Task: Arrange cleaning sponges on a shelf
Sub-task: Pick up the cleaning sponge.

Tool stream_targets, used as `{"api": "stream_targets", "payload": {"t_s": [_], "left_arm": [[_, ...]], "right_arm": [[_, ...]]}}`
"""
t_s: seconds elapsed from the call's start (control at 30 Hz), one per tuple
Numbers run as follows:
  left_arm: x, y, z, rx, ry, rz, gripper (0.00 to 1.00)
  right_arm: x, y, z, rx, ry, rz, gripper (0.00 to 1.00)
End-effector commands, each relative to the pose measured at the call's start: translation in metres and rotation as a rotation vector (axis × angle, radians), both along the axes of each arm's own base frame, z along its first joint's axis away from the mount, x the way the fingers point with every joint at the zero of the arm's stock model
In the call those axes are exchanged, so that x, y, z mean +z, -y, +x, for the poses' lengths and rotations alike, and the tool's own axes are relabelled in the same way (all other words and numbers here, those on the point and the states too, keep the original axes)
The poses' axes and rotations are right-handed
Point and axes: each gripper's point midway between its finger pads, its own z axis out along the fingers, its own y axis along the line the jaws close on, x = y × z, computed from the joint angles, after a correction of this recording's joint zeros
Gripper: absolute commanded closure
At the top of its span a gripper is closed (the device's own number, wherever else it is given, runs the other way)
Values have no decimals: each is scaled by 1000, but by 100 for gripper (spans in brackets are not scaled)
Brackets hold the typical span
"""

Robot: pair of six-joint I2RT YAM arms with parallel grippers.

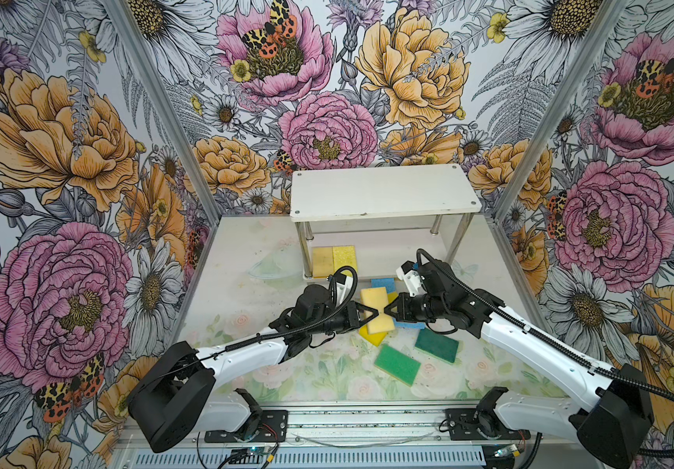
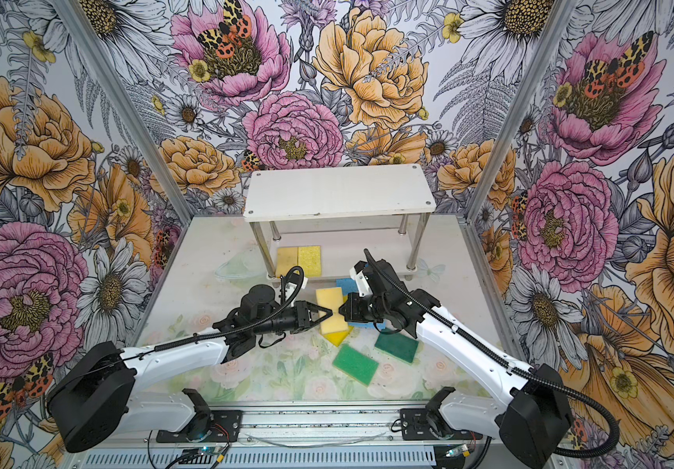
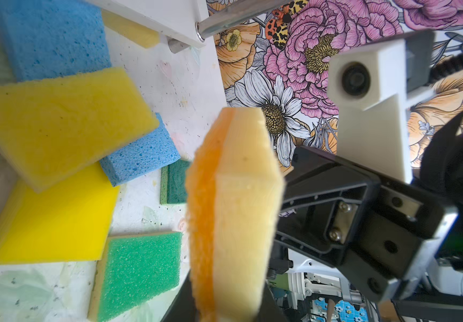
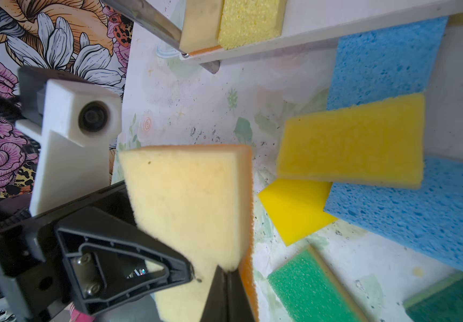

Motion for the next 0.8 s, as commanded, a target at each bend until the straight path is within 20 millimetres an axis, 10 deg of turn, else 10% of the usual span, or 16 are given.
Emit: {"api": "stream_targets", "payload": {"t_s": [0.0,0.23,0.77], "left_arm": [[4,-7,3,8,-1,-50,85],[16,-33,17,76,-6,-103,86],[23,-48,17,102,2,-126,86]], "right_arm": [[15,-9,6,4,37,37,81],[19,-15,5,20,30,74,54],[19,-41,4,72,6,160,63]]}}
